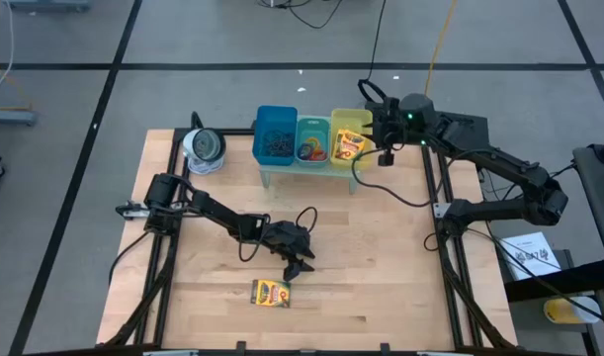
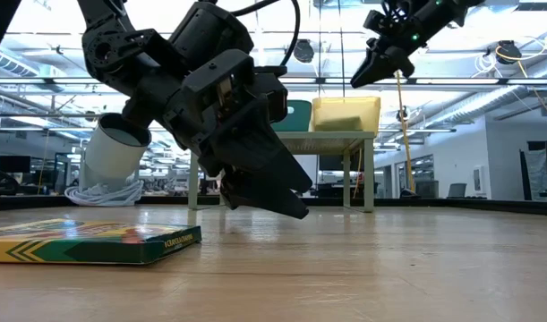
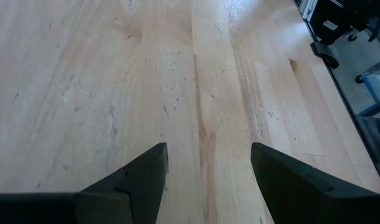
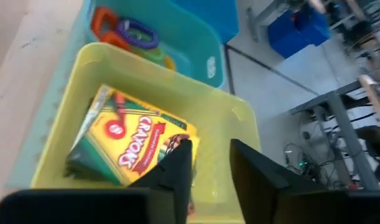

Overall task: Pick & Place Office Desk Supplies
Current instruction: Put the yellow crayon box into the yellow bin on the shelf

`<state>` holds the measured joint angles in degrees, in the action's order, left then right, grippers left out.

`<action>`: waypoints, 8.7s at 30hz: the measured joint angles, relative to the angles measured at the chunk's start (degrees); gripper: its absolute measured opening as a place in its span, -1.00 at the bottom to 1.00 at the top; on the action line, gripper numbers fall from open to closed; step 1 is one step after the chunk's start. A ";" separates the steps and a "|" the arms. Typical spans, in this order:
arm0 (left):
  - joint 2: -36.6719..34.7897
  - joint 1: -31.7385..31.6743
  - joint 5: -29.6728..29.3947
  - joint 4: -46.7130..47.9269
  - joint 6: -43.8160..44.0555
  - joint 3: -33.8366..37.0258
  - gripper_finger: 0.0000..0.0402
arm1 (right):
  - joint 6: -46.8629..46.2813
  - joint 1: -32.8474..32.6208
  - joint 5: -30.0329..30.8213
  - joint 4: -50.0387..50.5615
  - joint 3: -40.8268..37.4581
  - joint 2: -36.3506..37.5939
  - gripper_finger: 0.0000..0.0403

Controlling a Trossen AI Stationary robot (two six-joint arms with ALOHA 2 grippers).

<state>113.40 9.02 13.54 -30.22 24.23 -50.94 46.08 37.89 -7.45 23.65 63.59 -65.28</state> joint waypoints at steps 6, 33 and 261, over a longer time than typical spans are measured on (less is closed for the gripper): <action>0.00 -0.01 0.03 0.08 -0.02 0.00 0.21 | -1.58 -1.55 7.93 -6.50 -1.45 0.00 -0.24; -18.57 12.28 0.10 37.42 12.32 -0.05 0.21 | -17.14 -18.79 9.64 -4.13 -1.53 10.65 -0.16; -0.36 13.57 -31.99 28.17 -37.32 -6.60 -0.32 | -67.44 -34.25 -25.93 -65.50 -26.73 -41.79 0.07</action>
<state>113.05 22.59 -18.45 -2.05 -13.09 -57.54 -21.37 3.64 -33.39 -41.85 36.86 -107.07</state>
